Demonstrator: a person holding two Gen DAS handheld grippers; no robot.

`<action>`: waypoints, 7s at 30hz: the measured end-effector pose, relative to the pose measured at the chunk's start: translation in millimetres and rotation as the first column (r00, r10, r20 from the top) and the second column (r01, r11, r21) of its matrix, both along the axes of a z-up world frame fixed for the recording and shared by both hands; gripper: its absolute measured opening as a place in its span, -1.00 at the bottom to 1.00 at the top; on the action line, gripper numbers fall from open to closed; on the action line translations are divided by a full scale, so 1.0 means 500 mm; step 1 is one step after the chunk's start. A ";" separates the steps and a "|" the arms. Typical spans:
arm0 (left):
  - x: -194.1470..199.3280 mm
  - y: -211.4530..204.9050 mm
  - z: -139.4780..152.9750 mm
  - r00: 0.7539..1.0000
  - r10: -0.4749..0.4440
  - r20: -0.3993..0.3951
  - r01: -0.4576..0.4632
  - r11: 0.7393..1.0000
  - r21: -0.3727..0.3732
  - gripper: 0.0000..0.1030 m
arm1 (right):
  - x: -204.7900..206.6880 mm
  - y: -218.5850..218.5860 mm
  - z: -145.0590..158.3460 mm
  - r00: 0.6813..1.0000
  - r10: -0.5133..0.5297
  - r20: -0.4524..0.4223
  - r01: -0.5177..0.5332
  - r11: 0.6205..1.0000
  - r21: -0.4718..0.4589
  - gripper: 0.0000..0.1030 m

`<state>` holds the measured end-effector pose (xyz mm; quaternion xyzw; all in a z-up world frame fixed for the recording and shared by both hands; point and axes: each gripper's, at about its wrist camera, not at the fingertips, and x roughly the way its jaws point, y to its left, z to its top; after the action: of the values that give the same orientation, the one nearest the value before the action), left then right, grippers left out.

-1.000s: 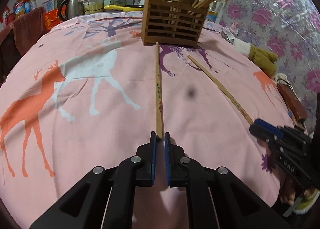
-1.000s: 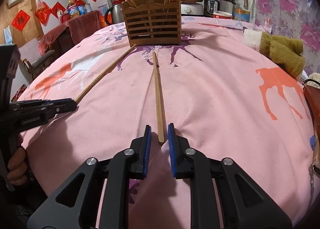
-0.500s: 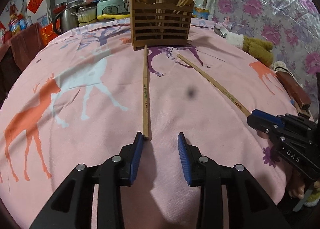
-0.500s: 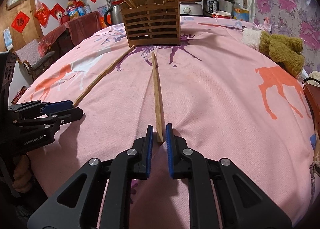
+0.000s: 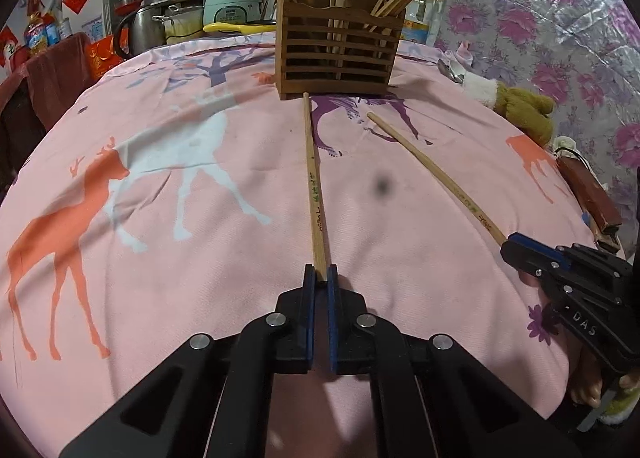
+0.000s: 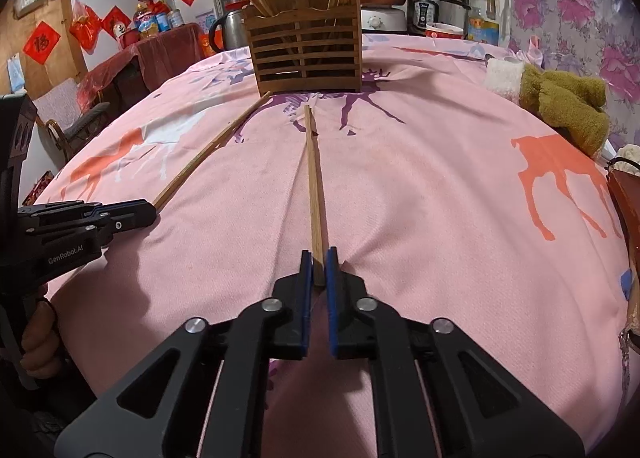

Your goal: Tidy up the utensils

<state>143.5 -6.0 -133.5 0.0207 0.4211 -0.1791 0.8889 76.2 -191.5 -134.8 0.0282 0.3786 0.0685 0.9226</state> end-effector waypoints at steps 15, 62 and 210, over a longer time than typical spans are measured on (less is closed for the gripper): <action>-0.020 -0.001 0.205 0.988 0.003 0.156 0.010 0.997 -0.083 -0.88 | -0.022 -0.026 0.218 0.959 -0.028 0.283 0.000 0.995 0.098 -0.89; 0.429 -0.104 0.498 0.900 0.080 0.428 -0.014 0.988 -0.154 -0.85 | 0.453 -0.013 0.470 0.819 -0.153 0.554 0.087 0.986 0.144 -0.85; -0.245 -0.007 0.338 0.849 0.322 0.419 -0.364 0.931 0.023 0.90 | -0.177 0.017 0.324 0.901 -0.209 0.381 0.173 0.977 0.127 0.89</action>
<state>20.9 -9.6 35.3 0.0270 0.2314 0.0123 0.9724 -12.1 -183.2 27.2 0.0926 0.1781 -0.0010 0.9797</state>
